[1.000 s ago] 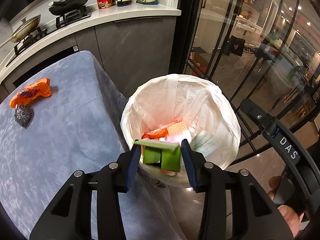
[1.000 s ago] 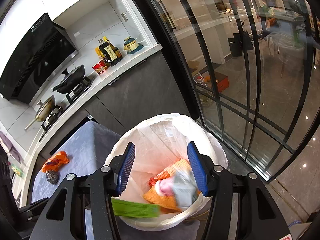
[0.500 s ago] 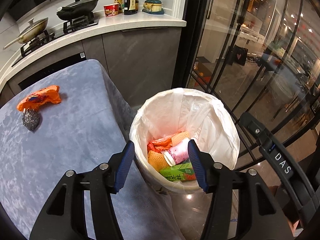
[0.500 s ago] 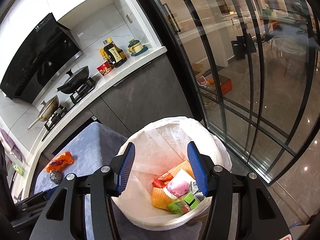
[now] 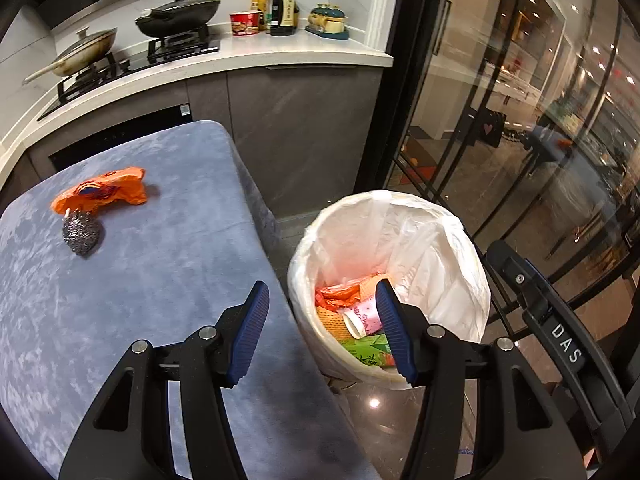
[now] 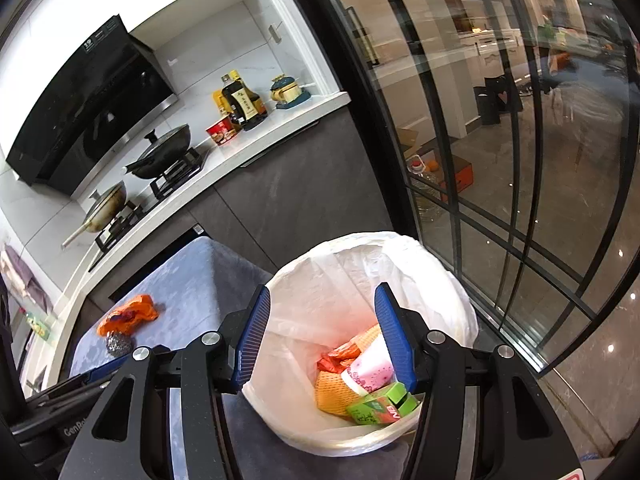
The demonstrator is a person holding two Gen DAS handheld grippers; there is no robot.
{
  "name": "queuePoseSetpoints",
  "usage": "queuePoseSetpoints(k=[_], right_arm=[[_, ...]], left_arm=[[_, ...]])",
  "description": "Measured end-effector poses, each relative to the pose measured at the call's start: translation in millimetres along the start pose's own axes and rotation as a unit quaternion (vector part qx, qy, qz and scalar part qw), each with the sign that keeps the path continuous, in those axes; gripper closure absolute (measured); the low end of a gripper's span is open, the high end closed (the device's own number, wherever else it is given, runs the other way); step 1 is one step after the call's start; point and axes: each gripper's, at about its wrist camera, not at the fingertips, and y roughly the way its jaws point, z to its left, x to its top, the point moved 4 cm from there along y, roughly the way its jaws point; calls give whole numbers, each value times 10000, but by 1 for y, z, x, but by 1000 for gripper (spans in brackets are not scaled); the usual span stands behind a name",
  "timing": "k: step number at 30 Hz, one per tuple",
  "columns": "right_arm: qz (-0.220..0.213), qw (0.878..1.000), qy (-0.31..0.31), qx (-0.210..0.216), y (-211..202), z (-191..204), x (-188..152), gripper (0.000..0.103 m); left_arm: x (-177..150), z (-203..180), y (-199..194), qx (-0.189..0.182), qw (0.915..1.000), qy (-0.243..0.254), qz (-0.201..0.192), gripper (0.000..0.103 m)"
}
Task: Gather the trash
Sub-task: 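Move both grippers back to the steel scrubber and orange mesh bag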
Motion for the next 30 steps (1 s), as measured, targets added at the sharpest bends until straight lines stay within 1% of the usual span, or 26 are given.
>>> queuePoseSetpoints(k=[10, 11, 13, 14, 22, 25, 30], right_arm=[[77, 9995, -273, 107, 3, 33, -7, 49], [91, 9994, -312, 123, 3, 38, -8, 49], [116, 9991, -392, 150, 4, 47, -10, 49], [123, 9989, -416, 158, 4, 50, -11, 49], [268, 9965, -722, 313, 18, 91, -21, 49], [358, 9947, -873, 401, 27, 112, -27, 49], [516, 9912, -1081, 555, 45, 147, -38, 49]], left_arm=[[0, 38, -9, 122, 9994, -304, -81, 50], [0, 43, -9, 149, 9993, -343, -89, 49], [1, 55, -12, 237, 9987, -438, -137, 42], [1, 61, -12, 290, 9983, -476, -161, 41], [0, 122, -13, 591, 9936, -949, -155, 38], [-1, 147, -14, 750, 9907, -1118, -192, 33], [0, 190, -13, 937, 9853, -1416, -189, 32]])
